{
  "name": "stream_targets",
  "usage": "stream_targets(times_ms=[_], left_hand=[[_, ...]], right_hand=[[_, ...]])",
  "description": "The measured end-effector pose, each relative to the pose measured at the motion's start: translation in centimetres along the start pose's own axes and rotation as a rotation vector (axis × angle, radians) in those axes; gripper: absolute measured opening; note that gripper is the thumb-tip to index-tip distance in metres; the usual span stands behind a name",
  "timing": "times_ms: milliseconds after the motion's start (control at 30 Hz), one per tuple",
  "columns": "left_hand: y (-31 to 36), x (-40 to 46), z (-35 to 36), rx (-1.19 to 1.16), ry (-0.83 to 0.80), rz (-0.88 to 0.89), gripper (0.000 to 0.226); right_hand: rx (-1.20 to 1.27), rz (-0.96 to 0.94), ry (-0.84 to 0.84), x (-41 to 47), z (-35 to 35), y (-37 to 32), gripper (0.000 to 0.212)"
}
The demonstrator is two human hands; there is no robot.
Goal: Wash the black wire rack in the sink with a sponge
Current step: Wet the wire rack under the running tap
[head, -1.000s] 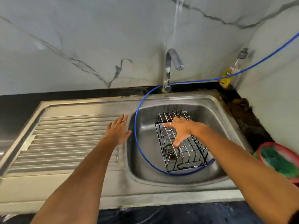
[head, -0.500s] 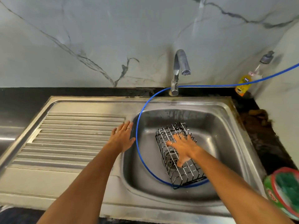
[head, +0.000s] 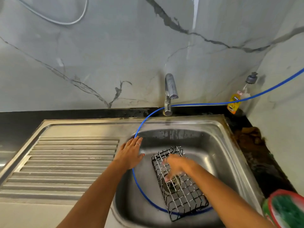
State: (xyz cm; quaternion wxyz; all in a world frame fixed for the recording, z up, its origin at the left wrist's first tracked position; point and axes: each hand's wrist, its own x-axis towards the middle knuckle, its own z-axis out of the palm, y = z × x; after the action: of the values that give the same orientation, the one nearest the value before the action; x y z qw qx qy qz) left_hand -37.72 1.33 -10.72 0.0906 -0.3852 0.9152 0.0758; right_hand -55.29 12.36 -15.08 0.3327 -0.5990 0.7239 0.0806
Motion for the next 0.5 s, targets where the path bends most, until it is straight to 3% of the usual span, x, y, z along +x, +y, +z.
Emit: stream_targets(times_ms=[100,200,300,367,433,500], left_hand=[[-0.2,0.2,0.3,-0.015,-0.025,-0.031,0.072],[0.0,0.3,0.5,-0.029,-0.034,-0.047,0.072],[-0.1,0.4,1.0,-0.031,-0.051,-0.056,0.072],[-0.1,0.3,1.3,-0.028,-0.064,-0.063,0.072],[-0.1,0.3,1.6,-0.033,-0.079,-0.076,0.072],[-0.1,0.3,1.7,-0.031,-0.084,-0.086,0.073]], right_hand=[[0.283,-0.010,0.484,1.0,-4.3,0.0,0.047],[0.647,0.047,0.835,2.3,-8.9,-0.3,0.064],[0.914,0.020,0.873,3.5,-11.5,-1.0,0.082],[0.919,-0.014,0.851,4.1,-11.8,-1.9,0.086],[0.753,-0.031,0.853,4.9,-11.4,-2.4,0.083],[0.397,-0.041,0.763,5.9,-11.0,-2.5,0.078]])
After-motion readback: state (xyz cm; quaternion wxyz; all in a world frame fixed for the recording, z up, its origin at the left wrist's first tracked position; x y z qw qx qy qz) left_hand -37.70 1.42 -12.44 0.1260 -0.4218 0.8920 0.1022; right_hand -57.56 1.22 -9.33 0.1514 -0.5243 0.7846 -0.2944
